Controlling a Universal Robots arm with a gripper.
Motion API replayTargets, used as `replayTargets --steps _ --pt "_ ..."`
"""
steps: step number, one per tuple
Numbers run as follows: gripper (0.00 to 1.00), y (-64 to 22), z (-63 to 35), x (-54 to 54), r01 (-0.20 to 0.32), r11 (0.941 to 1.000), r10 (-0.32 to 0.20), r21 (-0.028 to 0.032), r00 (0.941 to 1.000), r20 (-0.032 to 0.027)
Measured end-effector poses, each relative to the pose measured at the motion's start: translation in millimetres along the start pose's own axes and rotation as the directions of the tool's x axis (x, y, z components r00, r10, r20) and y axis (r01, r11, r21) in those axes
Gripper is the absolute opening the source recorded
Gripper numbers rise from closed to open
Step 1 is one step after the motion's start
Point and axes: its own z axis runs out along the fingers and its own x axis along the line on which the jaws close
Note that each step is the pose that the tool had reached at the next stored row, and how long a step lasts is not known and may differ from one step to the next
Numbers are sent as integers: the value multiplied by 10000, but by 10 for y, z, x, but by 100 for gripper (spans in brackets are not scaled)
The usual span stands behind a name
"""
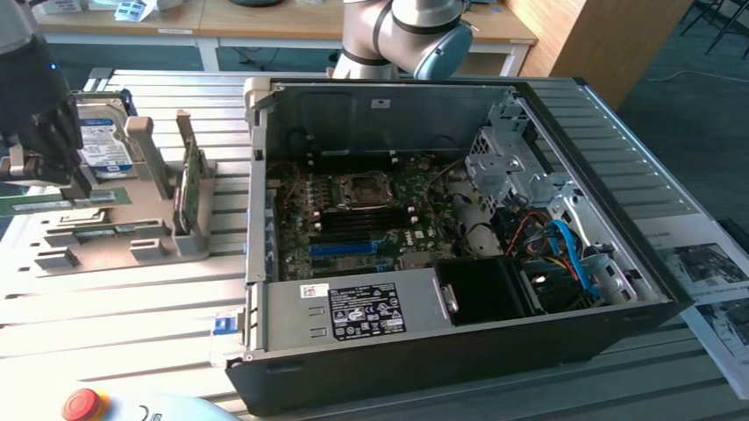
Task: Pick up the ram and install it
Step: 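Pick up the ram and move it above insertion slot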
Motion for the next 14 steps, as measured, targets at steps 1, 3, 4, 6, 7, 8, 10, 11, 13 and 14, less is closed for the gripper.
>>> replayTargets --steps 1,3,4,6,7,8,10,11,13,14 --pt "12 1 -24 0 -1 10000 1 1 10000 1" --pt "12 3 -74 0 -2 10000 2 1 10000 1" --pt "12 3 -97 0 -3 10000 3 0 10000 1" --pt "12 5 -142 0 -4 10000 4 1 10000 1" --pt "12 6 -165 0 -5 10000 5 1 10000 1" --pt "12 7 -189 0 -6 10000 6 0 10000 0" --pt "12 9 -240 0 -8 10000 8 0 10000 0" --pt "12 10 -265 0 -9 10000 9 0 10000 0" --pt "12 12 -318 0 -12 10000 12 0 10000 -1" --pt "12 12 -343 1 -13 10000 13 0 10000 -1"
